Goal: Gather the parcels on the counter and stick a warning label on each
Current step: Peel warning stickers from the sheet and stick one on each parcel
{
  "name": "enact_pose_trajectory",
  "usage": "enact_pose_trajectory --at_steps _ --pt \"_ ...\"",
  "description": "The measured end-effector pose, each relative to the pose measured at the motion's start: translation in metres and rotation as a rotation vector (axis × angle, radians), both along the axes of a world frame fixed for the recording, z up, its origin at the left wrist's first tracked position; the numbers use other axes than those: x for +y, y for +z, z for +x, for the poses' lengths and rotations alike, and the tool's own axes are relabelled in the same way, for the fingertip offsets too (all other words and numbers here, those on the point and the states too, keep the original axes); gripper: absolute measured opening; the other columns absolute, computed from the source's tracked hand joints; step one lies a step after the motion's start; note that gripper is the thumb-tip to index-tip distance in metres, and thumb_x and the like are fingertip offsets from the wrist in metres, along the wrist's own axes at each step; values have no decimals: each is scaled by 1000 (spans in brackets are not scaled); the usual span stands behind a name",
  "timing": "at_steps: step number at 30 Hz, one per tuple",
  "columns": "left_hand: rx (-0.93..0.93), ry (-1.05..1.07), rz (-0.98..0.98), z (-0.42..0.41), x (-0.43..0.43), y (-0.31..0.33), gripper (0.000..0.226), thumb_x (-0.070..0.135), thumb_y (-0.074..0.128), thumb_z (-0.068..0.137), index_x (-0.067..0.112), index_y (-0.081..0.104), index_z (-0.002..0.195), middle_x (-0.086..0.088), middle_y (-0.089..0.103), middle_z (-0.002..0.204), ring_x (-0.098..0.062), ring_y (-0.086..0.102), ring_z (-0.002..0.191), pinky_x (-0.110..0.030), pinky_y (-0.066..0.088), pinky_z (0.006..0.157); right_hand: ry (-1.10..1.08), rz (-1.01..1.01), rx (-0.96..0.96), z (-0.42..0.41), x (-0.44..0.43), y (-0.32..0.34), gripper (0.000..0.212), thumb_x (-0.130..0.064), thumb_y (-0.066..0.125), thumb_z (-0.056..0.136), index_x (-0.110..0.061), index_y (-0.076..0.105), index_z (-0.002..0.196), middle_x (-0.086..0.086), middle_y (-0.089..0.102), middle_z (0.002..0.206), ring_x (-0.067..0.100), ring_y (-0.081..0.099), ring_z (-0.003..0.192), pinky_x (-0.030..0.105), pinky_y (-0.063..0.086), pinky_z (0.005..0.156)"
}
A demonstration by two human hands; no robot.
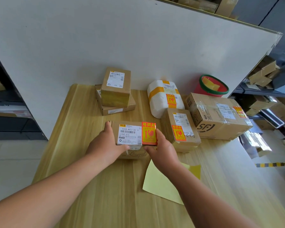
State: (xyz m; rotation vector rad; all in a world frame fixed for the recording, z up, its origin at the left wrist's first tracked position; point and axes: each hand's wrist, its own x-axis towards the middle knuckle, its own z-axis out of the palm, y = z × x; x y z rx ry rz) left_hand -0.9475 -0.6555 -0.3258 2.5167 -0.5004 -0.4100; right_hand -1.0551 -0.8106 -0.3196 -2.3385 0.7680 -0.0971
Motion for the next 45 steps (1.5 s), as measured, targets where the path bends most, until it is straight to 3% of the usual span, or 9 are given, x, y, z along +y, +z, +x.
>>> enact_pose_trajectory --at_steps 4,12,17,20,22,25,30,39,45 --pt "-3 -14 -78 12 -29 3 109 47 72 74 17 0 150 -4 44 141 -23 53 115 -35 48 83 -36 -31 -32 15 -30 7 58 -25 67 85 -25 40 137 -9 64 113 15 59 105 34 50 88" --pt "20 40 -109 46 -88 3 109 46 71 76 21 -5 150 1 44 142 -21 51 118 -29 43 78 -12 -12 -36 55 -95 2 54 -26 67 84 -34 41 131 -22 56 94 8 56 87 28 43 70" --pt "80 37 -115 67 -115 -3 108 46 71 77 24 -6 150 2 37 149 -21 47 124 -34 46 91 5 55 -38 76 -123 -4 38 -26 66 82 -35 50 115 -15 63 99 10 62 89 37 53 76" --pt "152 -2 -147 75 -120 -6 99 47 69 77 26 5 149 6 43 143 -16 51 117 -34 46 90 18 115 22 82 -130 -2 29 -42 65 82 -36 52 108 -14 65 98 10 62 89 42 54 79" --pt "167 8 -199 81 -117 -4 84 54 63 79 26 19 145 9 47 139 -11 51 111 -30 44 87 -8 126 23 89 -127 4 40 -58 57 82 -34 52 114 -11 64 107 12 61 98 43 52 85" --pt "43 118 -260 98 -108 4 78 61 49 85 22 22 147 0 39 147 -19 42 129 -36 38 101 -63 -67 -84 115 -116 21 67 -59 48 87 -19 37 140 2 46 140 22 43 127 41 38 102" --pt "-164 285 -228 150 -83 9 70 51 45 92 19 19 149 -8 30 150 -28 29 137 -45 32 108 60 -61 -171 197 -77 40 69 -51 47 93 -14 27 147 3 32 152 20 29 138 33 28 108" --pt "7 275 -201 224 -69 -10 73 51 39 94 22 3 151 -3 11 158 -23 20 143 -42 26 110 86 -108 -3 293 -53 3 63 -40 58 87 -13 31 138 4 40 137 26 43 125 42 41 100" --pt "295 328 -288 260 -80 -25 71 50 36 95 19 6 151 -3 22 156 -27 31 138 -37 30 104 -71 63 219 331 -71 -5 48 -37 52 92 -4 42 126 15 55 119 31 58 104 41 50 86"
